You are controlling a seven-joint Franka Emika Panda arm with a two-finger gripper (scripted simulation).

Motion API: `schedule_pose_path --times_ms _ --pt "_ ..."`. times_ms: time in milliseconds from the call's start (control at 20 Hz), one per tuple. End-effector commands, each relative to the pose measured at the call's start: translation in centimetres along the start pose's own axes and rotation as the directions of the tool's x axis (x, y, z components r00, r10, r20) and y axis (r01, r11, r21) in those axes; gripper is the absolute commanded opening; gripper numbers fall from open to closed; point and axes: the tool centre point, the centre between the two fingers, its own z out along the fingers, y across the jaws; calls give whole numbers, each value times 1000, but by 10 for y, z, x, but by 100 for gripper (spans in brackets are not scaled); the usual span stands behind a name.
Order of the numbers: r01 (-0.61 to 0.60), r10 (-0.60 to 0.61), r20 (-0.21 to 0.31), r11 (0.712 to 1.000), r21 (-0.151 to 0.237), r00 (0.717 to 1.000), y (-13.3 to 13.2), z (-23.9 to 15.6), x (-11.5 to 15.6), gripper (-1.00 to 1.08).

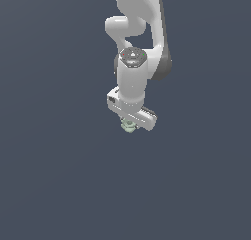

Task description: Pick up the object and move it to a goal position.

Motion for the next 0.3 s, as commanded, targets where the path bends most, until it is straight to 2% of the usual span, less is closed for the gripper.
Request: schedule_pose_path --times_ms 0,250 --pt "0 0 1 1000 -1 1000 -3 -5 1 -100" --pt "0 0 1 1000 0 1000 -3 -5 1 -100"
